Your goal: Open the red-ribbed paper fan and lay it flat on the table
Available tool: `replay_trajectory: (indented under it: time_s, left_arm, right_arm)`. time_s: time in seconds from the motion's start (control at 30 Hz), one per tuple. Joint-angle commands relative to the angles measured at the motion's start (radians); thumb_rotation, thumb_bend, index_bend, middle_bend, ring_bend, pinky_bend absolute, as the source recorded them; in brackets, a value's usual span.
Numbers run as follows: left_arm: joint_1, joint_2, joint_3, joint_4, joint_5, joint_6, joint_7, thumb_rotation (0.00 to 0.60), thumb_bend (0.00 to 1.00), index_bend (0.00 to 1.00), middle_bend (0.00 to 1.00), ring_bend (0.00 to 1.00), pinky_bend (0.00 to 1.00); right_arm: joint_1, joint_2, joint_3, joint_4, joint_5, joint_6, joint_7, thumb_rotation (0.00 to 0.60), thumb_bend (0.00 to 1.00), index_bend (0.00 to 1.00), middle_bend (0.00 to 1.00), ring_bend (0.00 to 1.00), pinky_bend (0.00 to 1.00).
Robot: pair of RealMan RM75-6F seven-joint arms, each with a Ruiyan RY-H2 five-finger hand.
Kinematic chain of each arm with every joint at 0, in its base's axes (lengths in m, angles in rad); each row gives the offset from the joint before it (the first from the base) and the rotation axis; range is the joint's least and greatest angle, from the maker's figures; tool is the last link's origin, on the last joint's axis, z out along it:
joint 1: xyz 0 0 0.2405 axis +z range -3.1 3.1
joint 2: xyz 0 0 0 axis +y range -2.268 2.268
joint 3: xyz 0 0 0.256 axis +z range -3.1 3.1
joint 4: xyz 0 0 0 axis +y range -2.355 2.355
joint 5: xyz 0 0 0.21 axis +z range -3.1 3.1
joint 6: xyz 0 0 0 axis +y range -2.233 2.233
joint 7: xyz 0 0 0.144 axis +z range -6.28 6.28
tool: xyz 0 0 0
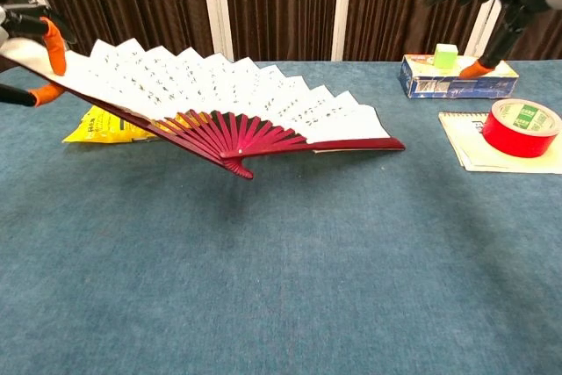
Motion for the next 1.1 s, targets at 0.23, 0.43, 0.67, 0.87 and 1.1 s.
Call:
replay_trajectory:
  time_s: [0.23,0.43,0.67,0.87,1.1]
  left_arm:
    - [0.079,0.258,0.002,-0.488,-0.14,-0.352,0.361,0.6,0.13,0.09,0.0,0.0,0.0]
    - [0.111,0.505,-0.029,-0.971,-0.399,-0.503,0.862,0.6,0.09,0.01,0.0,0.0,0.0]
    - [0.097,0.682,-0.028,-1.366,-0.724,-0.416,1.342,0.6,0.05,0.0,0.0,0.0,0.0]
    - [0.159,0.723,-0.005,-1.504,-0.689,-0.267,1.286,0.6,0.07,0.01,0.0,0.0,0.0]
    - [0.351,0.759,0.112,-1.511,-0.409,-0.068,0.984,0.6,0.08,0.04,0.0,0.0,0.0]
  right_arm:
    - [-0.045,0.025,-0.002,0.049,-0.005,-0.036,0.089,0.6,0.24,0.09,0.06,0.07,0.09]
    - [-0.047,0.031,-0.012,0.065,-0.007,-0.056,0.08,0.6,0.24,0.09,0.06,0.06,0.08]
    - [-0.056,0.025,-0.01,0.05,-0.016,-0.051,0.094,0.6,0.24,0.09,0.06,0.06,0.08]
    - [-0.139,0.026,0.004,-0.004,-0.14,-0.009,0.258,0.6,0.24,0.09,0.06,0.06,0.08]
    - [-0.343,0.012,-0.115,-0.055,-0.452,0.231,0.371,0.6,0.24,0.09,0.06,0.06,0.08]
